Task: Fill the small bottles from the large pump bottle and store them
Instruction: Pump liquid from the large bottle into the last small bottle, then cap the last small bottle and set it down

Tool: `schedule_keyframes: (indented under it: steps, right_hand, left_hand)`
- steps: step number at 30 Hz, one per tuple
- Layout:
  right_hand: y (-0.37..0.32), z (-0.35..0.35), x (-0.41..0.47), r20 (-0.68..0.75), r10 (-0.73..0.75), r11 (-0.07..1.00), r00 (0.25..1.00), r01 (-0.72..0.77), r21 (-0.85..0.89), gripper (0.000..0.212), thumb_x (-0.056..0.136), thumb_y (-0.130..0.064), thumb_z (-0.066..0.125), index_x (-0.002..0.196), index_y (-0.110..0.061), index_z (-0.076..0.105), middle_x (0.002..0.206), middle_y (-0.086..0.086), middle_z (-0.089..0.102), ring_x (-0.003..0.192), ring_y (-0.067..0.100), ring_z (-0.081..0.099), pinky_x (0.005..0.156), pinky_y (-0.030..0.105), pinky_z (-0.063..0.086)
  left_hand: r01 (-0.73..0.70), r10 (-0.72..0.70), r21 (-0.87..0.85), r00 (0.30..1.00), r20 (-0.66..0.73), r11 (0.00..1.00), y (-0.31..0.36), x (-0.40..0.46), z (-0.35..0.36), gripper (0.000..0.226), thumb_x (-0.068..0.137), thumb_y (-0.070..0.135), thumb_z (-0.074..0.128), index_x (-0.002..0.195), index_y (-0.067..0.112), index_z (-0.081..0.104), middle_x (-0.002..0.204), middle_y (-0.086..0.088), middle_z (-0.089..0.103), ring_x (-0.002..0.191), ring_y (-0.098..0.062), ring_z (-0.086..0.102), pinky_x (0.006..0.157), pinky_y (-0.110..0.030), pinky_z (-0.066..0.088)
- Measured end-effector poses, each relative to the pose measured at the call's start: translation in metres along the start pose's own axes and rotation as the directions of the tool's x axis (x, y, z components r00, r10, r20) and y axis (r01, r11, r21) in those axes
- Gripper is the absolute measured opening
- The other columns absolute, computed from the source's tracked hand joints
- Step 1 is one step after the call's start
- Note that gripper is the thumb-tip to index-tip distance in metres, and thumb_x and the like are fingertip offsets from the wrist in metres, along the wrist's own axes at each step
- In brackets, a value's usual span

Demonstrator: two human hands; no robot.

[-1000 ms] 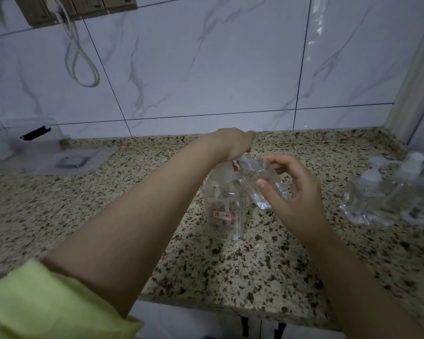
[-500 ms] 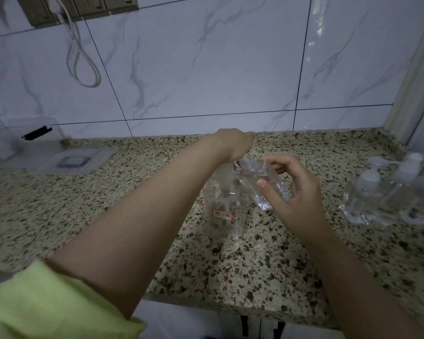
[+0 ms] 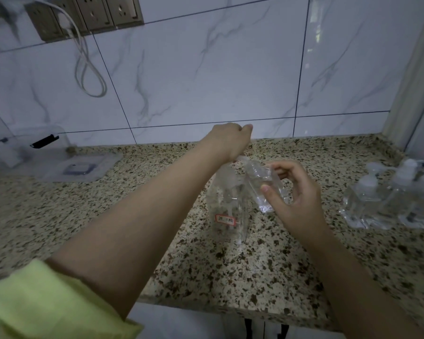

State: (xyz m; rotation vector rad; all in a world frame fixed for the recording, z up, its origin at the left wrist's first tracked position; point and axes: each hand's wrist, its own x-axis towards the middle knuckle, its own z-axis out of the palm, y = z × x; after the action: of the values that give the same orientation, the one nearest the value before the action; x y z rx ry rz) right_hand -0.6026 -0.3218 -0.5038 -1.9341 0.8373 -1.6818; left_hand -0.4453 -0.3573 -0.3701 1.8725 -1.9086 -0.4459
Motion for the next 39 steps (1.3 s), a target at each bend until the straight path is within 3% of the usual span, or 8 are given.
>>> schedule_keyframes:
  steps: [7, 10, 13, 16, 20, 26, 34, 39]
  right_hand:
    - [-0.001, 0.0, 0.003, -0.021, 0.156, 0.987, 0.988, -0.155, 0.044, 0.033, 0.082, -0.032, 0.072, 0.112, -0.024, 0.06, 0.107, -0.004, 0.065, 0.107, 0.017, 0.062, 0.099, 0.044, 0.053]
    - [-0.007, -0.004, 0.01, 0.005, 0.195, 0.98, 0.981, -0.195, 0.029, 0.033, 0.079, -0.033, 0.073, 0.109, -0.03, 0.059, 0.105, -0.007, 0.064, 0.105, 0.016, 0.062, 0.099, 0.045, 0.054]
    - [-0.012, -0.008, 0.012, 0.03, 0.21, 0.978, 0.977, -0.21, 0.004, 0.035, 0.079, -0.029, 0.076, 0.11, -0.027, 0.059, 0.105, -0.007, 0.064, 0.104, 0.013, 0.062, 0.097, 0.043, 0.054]
    - [-0.016, -0.015, 0.012, 0.043, 0.223, 0.974, 0.974, -0.222, -0.038, 0.036, 0.078, -0.028, 0.078, 0.11, -0.029, 0.06, 0.105, -0.01, 0.065, 0.103, 0.009, 0.062, 0.096, 0.04, 0.055]
    - [-0.021, -0.025, 0.008, 0.047, 0.234, 0.97, 0.971, -0.23, -0.079, 0.036, 0.079, -0.029, 0.079, 0.11, -0.033, 0.061, 0.106, -0.012, 0.066, 0.102, 0.004, 0.063, 0.095, 0.034, 0.056]
    - [-0.023, -0.048, -0.005, 0.026, 0.325, 0.944, 0.945, -0.323, -0.068, 0.036, 0.08, -0.023, 0.084, 0.109, -0.032, 0.063, 0.107, -0.01, 0.069, 0.103, 0.008, 0.067, 0.094, 0.035, 0.058]
    - [-0.025, -0.086, -0.024, -0.029, 0.42, 0.904, 0.907, -0.421, -0.076, 0.035, 0.08, -0.024, 0.085, 0.108, -0.028, 0.064, 0.103, -0.004, 0.071, 0.1, 0.013, 0.068, 0.091, 0.036, 0.06]
    - [-0.024, -0.095, -0.037, -0.059, 0.455, 0.884, 0.889, -0.458, -0.092, 0.037, 0.077, -0.031, 0.086, 0.107, -0.025, 0.064, 0.102, -0.005, 0.07, 0.098, 0.012, 0.067, 0.091, 0.033, 0.058]
  left_hand:
    - [-0.017, -0.007, -0.397, 0.998, -0.059, 0.918, 0.002, -0.007, -0.005, 0.051, 0.104, 0.049, 0.032, 0.106, 0.014, 0.069, 0.085, -0.003, 0.077, 0.078, -0.021, 0.074, 0.077, -0.031, 0.05]
    - [0.039, -0.045, -0.539, 0.999, 0.002, 0.842, 0.002, -0.007, -0.008, 0.052, 0.105, 0.046, 0.032, 0.107, 0.009, 0.068, 0.089, -0.009, 0.077, 0.078, -0.025, 0.074, 0.082, -0.032, 0.05]
    - [0.129, -0.084, -0.6, 0.991, 0.103, 0.79, -0.001, -0.007, -0.011, 0.047, 0.106, 0.04, 0.035, 0.107, 0.005, 0.066, 0.094, -0.015, 0.075, 0.076, -0.027, 0.071, 0.073, -0.03, 0.048]
    - [0.116, -0.066, -0.504, 0.991, 0.117, 0.856, -0.001, -0.004, -0.01, 0.039, 0.105, 0.034, 0.043, 0.111, 0.003, 0.065, 0.095, -0.012, 0.074, 0.078, -0.025, 0.07, 0.067, -0.03, 0.05]
    - [-0.02, 0.023, -0.164, 1.0, 0.02, 0.986, 0.002, -0.002, -0.007, 0.03, 0.101, 0.035, 0.048, 0.113, 0.014, 0.065, 0.108, -0.002, 0.068, 0.086, -0.018, 0.072, 0.075, -0.028, 0.049]
    - [-0.103, 0.144, 0.257, 0.979, -0.146, 0.961, 0.008, -0.006, -0.01, 0.029, 0.102, 0.039, 0.04, 0.114, 0.024, 0.061, 0.116, 0.004, 0.061, 0.099, -0.021, 0.059, 0.076, -0.035, 0.046]
    - [-0.207, 0.247, 0.166, 0.93, -0.271, 0.964, 0.022, -0.013, -0.015, 0.024, 0.101, 0.024, 0.043, 0.11, 0.031, 0.065, 0.118, 0.012, 0.063, 0.103, -0.014, 0.06, 0.07, -0.031, 0.045]
    - [-0.389, 0.384, 0.045, 0.874, -0.298, 0.92, 0.037, -0.031, -0.003, 0.021, 0.1, 0.019, 0.048, 0.11, 0.03, 0.063, 0.116, 0.013, 0.063, 0.106, -0.01, 0.06, 0.075, -0.036, 0.054]
